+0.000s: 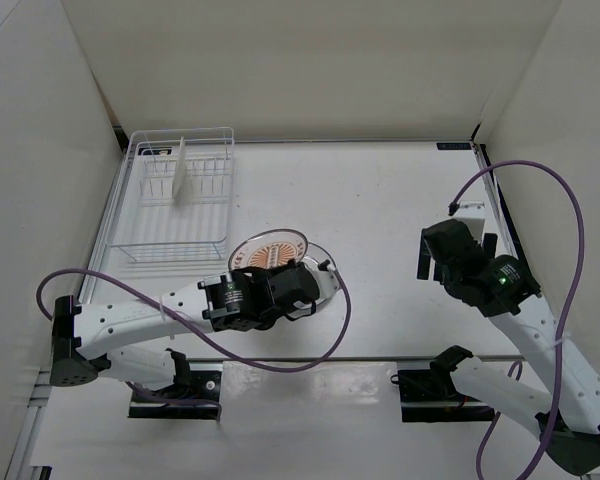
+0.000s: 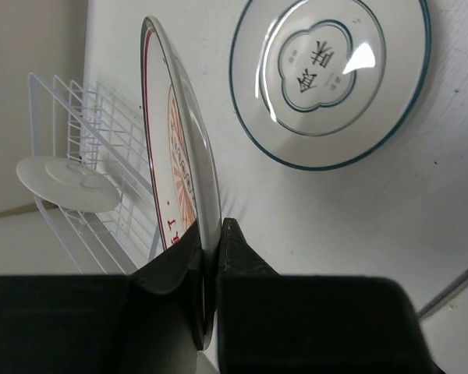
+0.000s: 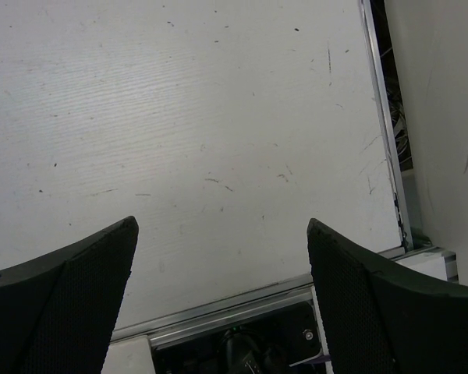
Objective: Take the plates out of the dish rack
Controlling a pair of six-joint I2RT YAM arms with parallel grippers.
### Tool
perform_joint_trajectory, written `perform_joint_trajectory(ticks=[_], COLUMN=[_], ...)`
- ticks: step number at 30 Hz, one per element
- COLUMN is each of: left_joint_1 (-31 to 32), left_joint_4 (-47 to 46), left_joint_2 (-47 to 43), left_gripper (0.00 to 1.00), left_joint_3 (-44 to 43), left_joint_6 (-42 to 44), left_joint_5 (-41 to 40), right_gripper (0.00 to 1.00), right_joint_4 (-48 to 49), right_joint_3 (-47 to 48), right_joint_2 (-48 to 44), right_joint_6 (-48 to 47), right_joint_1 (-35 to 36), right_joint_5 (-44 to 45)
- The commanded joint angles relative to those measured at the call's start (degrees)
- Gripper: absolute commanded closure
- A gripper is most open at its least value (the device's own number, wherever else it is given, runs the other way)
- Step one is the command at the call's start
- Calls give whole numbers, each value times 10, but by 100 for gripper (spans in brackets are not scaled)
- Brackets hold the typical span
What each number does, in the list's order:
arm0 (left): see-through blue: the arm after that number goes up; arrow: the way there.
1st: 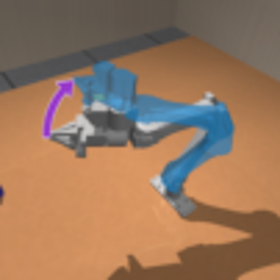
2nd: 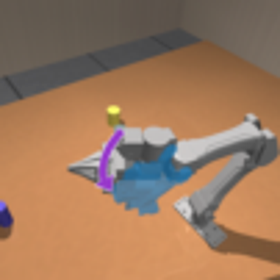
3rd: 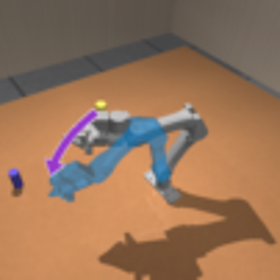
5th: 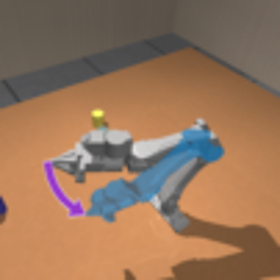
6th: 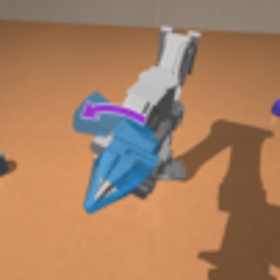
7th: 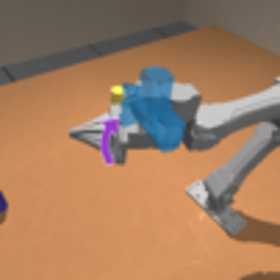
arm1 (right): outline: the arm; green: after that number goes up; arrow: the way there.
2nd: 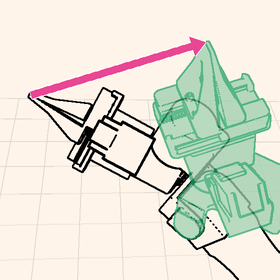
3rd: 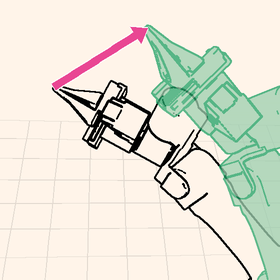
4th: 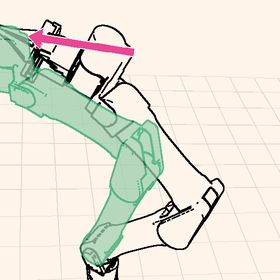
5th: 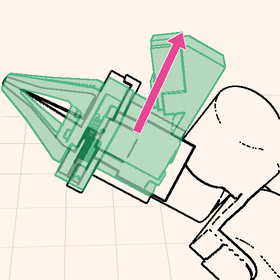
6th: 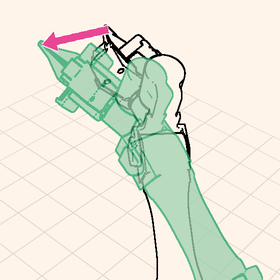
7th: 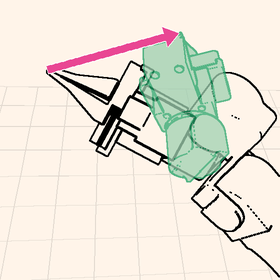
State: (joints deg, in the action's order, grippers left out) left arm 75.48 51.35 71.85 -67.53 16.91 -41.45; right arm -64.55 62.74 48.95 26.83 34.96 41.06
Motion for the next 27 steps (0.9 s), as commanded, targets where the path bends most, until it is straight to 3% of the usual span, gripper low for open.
perform_joint_trajectory(ticks=[1,11,16,23,27], left_joint_1=[12,135,185,191,192], left_joint_4=[43,181,274,225,226], left_joint_2=[-22,-66,-41,-44,-7], left_gripper=[100,100,100,98,97], left_joint_3=[-7,46,76,189,212], left_joint_6=[-37,-257,-358,-437,-481], left_joint_5=[16,30,-27,-64,-79], right_gripper=[10,10,10,10,10], right_joint_4=[0,14,21,15,13], right_joint_3=[-10,-34,-66,-74,-73], right_joint_2=[-12,-21,-34,-40,-46], right_joint_6=[2,6,12,23,24], right_joint_1=[0,1,1,-2,2], right_joint_5=[28,17,16,1,0])
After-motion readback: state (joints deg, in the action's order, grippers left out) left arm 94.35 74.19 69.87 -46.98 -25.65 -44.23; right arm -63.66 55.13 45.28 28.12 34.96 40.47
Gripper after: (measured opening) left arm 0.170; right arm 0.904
